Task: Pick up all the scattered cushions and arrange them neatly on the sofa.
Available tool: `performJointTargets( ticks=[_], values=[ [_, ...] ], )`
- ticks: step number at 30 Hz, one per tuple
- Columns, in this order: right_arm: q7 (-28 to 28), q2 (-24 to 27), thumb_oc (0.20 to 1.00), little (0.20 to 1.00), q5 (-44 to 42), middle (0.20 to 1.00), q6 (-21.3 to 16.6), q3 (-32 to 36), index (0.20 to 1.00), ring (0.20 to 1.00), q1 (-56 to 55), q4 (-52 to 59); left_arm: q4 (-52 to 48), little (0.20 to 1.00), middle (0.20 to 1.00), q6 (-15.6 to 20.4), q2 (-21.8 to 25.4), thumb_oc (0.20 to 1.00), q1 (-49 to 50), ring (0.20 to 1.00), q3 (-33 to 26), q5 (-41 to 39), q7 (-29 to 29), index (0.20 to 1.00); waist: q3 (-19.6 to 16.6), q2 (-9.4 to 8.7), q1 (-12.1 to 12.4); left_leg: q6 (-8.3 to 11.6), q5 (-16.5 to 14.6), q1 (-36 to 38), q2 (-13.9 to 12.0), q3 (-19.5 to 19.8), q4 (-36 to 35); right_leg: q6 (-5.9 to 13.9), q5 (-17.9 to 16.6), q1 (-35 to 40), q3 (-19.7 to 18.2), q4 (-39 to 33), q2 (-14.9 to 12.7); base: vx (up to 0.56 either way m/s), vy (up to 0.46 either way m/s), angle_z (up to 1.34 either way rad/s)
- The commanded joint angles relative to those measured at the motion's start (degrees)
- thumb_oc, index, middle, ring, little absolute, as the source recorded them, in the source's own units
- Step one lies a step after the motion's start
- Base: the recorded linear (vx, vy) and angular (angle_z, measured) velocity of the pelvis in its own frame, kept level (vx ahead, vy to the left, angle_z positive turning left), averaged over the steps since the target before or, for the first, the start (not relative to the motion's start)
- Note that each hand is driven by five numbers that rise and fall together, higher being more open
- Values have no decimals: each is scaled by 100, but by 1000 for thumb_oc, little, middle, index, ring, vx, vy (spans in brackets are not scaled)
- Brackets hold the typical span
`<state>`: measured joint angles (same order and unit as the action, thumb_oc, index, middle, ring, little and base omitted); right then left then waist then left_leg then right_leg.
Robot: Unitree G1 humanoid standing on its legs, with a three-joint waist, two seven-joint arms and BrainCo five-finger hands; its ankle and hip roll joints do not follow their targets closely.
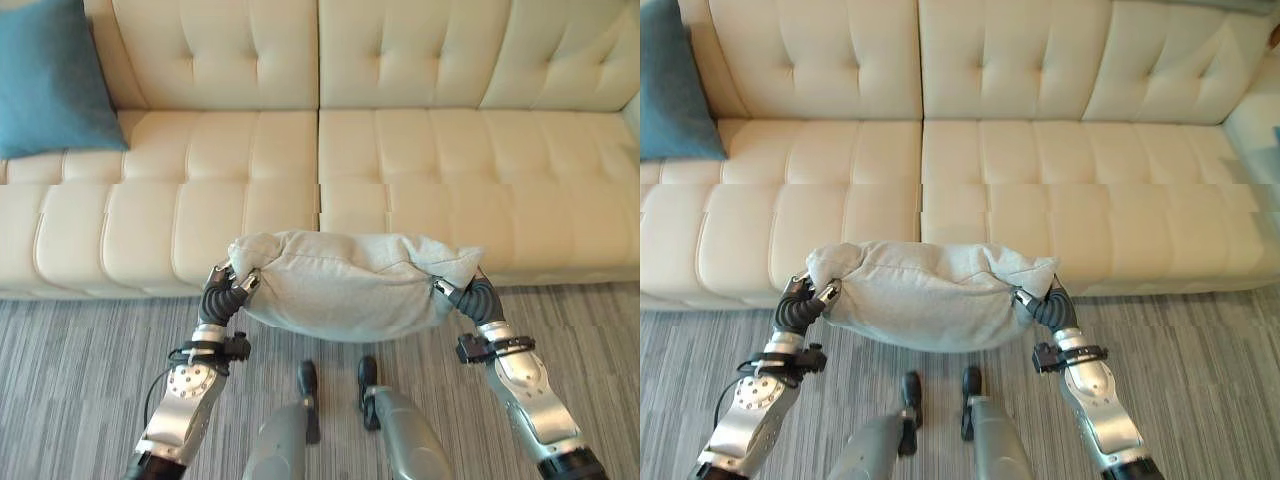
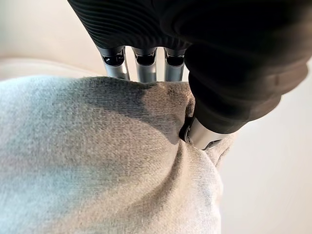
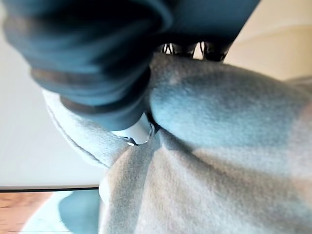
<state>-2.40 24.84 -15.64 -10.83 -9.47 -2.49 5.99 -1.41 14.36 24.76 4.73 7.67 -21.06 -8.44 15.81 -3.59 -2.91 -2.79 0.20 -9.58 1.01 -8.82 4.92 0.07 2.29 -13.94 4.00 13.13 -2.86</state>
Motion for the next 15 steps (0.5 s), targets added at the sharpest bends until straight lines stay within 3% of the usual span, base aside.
performJointTargets(
  ticks=[1, 5, 10, 12, 15],
  values=[
    [285, 37, 200, 200, -116, 200, -538, -56, 200, 200, 235, 738, -380, 200, 200, 354, 93, 200, 87, 200, -198, 201, 194, 200, -700, -24, -37, 375, -751, 441, -228, 131, 339, 682, -96, 667, -166, -686, -320, 132, 37, -18],
    [305, 25, 200, 200, -127, 200, -497, -96, 200, 200, 204, 702, -436, 200, 200, 311, 112, 200, 246, 200, -275, 226, 200, 200, -764, -58, 8, 356, -851, 556, -254, 36, 434, 713, -132, 877, -233, -829, -338, 92, 55, -15],
    [392, -12, 200, 200, -225, 200, -447, -81, 200, 200, 118, 714, -553, 200, 200, 259, 168, 200, 534, 200, -444, 292, 217, 200, -733, -122, 88, 196, -1111, 550, -238, -134, 691, 849, -251, 914, -509, -756, -370, 77, 137, -19],
    [439, -56, 200, 200, -248, 200, -426, -48, 200, 200, 51, 696, -585, 200, 200, 232, 201, 200, 628, 200, -501, 279, 286, 200, -695, -121, 125, 102, -1214, 540, -209, -152, 772, 928, -302, 813, -586, -530, -394, 56, 165, -35],
    [434, -129, 200, 200, -194, 200, -453, -30, 200, 200, 38, 701, -619, 200, 200, 213, 278, 200, 610, 200, -546, 321, 280, 200, -542, -53, 130, -55, -1299, 610, -160, -131, 803, 1076, -475, 452, -657, 438, -369, 66, 185, -30]
  ],
)
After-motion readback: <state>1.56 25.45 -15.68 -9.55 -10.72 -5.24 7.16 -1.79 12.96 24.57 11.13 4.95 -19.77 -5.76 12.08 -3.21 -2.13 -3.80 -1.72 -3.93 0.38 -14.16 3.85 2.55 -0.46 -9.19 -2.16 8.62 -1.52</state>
